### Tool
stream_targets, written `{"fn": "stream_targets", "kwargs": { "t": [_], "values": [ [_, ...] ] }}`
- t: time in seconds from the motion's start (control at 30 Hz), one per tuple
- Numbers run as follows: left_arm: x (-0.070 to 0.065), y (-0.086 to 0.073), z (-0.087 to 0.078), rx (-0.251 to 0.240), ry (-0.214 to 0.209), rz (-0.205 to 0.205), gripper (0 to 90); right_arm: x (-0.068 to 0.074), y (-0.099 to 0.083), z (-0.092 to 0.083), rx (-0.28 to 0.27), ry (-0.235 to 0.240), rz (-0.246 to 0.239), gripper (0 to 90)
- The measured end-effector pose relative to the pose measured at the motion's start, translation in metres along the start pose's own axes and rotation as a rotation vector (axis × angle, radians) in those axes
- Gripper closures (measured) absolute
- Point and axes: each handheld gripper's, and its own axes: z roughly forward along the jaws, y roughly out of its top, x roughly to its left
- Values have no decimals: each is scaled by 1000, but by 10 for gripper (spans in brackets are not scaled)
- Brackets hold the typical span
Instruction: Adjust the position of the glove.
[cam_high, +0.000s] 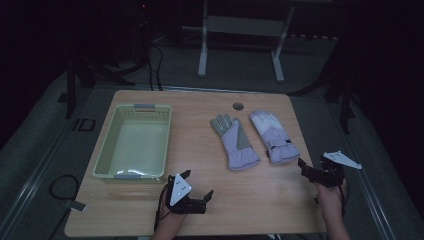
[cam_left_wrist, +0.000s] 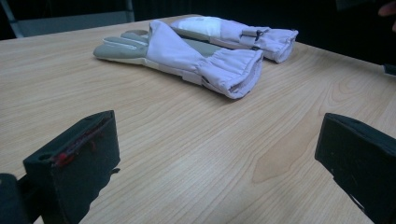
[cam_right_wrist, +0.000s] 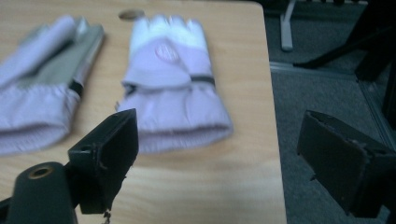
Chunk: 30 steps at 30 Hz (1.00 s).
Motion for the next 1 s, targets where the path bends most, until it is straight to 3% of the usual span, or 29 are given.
{"fn": "stream_targets", "kwargs": {
  "t": [0.3,0.67,0.73,1.0],
  "values": [
    [0,0,0,2,-5,-3,0,6,33,-9,-33,2,-13,131],
    [1,0,0,0,-9,-14,0,20,60,-4,-9,93,-7,141],
    [1,0,0,0,-8,-13,0,26,64,-4,-18,86,-22,137],
    [1,0,0,0,-8,-11,0,47,76,3,-18,133,-82,139]
  ]
}}
